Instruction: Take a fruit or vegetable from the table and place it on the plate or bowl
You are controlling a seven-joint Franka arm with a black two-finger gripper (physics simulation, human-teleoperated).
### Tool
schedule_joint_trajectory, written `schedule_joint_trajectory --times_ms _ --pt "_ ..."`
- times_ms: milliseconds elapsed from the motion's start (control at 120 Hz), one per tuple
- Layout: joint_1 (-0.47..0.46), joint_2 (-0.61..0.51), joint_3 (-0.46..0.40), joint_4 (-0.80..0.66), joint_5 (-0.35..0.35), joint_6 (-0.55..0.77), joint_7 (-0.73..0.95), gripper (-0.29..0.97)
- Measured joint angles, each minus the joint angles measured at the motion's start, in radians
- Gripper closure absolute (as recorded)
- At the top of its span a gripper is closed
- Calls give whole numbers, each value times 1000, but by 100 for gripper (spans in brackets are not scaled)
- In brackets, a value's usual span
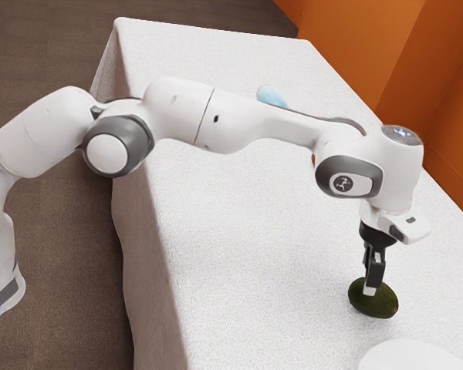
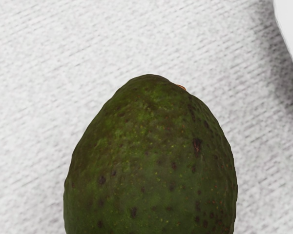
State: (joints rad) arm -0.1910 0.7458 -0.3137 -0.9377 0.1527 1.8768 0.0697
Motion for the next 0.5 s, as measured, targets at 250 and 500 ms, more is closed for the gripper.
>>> schedule_joint_trajectory --times_ms 250,500 --pt "-1 51 -1 0 -16 83 11 0" --pt "-1 101 5 0 -22 164 18 0"
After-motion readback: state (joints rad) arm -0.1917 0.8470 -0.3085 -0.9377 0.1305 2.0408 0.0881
